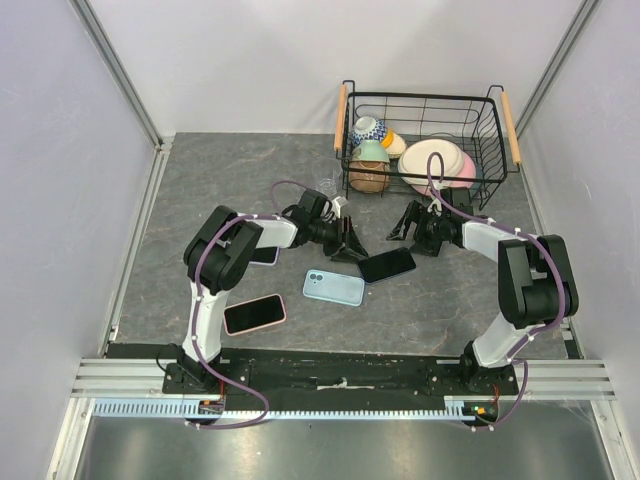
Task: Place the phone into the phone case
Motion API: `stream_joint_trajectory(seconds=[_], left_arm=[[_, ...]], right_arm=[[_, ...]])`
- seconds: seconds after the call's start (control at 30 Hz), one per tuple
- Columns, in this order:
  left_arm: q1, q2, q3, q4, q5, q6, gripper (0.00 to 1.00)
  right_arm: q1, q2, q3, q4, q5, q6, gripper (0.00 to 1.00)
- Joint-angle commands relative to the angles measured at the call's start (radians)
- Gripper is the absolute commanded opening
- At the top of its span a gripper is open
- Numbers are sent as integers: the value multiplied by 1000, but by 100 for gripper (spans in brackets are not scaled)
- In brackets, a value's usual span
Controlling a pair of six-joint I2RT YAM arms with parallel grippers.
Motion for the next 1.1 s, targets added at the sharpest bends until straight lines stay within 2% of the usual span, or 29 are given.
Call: stream_joint_trajectory(seconds=[0.0, 0.13, 0.23, 0.5, 0.77, 1.07], left_arm=[[-13, -52, -19, -17, -76, 21, 52], [-13, -95, -19, -154, -155, 84, 56], [-13, -91, -32, -189, -134, 88, 56], [-33, -103, -114, -145, -60, 41, 55], [-67, -48, -80, -62, -3, -24, 54], [-65, -19, -65, 88, -60, -108, 53]], right_arm=[[19, 51, -55, -116, 54, -3, 91], [19, 64, -46, -123, 60, -19, 92], [19, 67, -48, -133, 71, -33, 93], [16, 56, -66, -149, 96, -48, 93], [10, 79, -63, -174, 77, -80, 93], [11, 76, -63, -171, 4, -82, 90]])
